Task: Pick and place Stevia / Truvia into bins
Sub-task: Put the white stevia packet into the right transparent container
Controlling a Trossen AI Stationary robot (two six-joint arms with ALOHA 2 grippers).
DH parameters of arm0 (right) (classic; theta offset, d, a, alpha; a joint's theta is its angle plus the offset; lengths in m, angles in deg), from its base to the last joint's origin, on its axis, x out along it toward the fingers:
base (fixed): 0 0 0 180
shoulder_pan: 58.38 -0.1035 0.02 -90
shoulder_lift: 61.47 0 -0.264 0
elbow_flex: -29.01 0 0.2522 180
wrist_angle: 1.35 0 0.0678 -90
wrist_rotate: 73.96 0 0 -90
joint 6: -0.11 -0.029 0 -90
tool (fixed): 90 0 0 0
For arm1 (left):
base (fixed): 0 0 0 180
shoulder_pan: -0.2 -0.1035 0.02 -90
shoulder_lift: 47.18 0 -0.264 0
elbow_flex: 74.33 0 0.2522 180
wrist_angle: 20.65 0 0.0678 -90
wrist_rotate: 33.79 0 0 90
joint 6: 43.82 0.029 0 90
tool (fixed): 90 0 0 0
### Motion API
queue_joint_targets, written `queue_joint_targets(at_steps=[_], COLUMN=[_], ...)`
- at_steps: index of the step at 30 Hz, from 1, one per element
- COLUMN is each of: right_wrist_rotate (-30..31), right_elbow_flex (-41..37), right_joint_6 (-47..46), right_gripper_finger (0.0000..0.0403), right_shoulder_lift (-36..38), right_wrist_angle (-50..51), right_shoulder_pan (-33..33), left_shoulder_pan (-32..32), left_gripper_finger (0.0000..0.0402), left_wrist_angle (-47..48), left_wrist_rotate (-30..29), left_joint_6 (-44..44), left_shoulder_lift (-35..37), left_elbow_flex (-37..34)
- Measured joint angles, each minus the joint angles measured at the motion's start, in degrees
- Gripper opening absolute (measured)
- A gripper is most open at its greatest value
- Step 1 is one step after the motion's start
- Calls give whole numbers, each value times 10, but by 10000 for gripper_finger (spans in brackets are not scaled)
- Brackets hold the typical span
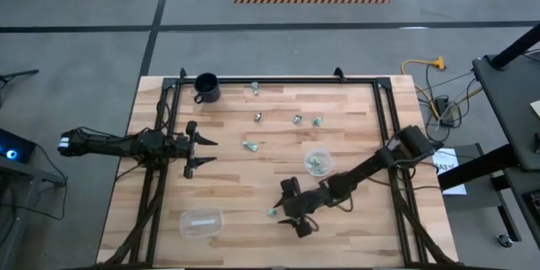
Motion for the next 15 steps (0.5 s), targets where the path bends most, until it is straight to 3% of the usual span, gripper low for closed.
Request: queue_joint_targets(at_steps=[10, 15], right_wrist_rotate=[33, 46], right_elbow_flex=[125, 123], right_joint_6=[-33, -47], right_gripper_finger=[232, 232], right_shoulder_lift=[-52, -51], right_wrist_angle=[197, 202], right_shoulder_pan=[0, 1], left_shoulder_pan=[0, 0], left_gripper_finger=[212, 212], left_wrist_angle=[-1, 0], left_wrist_rotate=[0, 0], left_joint_6=[0, 0], left_shoulder_lift=[-1, -1], left_elbow_flex=[0, 0])
